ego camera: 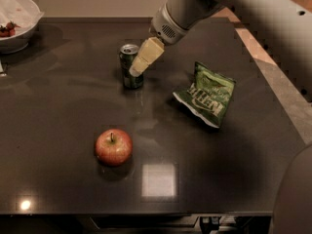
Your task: Move green can near green jalapeno chip bag
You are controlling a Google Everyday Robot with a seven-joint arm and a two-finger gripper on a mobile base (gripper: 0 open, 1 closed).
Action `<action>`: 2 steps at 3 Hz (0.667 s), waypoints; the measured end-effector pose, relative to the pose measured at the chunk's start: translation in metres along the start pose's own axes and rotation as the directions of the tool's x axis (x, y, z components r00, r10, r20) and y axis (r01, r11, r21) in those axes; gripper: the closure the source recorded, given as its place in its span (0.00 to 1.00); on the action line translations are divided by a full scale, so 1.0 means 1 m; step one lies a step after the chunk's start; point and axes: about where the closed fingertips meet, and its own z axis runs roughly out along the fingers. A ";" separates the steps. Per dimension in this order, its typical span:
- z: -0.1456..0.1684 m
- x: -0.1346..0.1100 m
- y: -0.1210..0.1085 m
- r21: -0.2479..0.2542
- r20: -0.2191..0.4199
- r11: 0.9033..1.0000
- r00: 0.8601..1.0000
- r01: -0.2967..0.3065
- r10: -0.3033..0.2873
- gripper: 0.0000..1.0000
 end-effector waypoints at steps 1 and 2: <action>0.015 -0.007 -0.005 -0.009 0.001 1.000 1.000 -0.010 0.010 0.00; 0.029 -0.014 -0.004 -0.029 -0.001 0.999 1.000 -0.013 0.013 0.00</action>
Offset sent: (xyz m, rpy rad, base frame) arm 0.0176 0.0373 -0.0152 0.0109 0.0422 0.0130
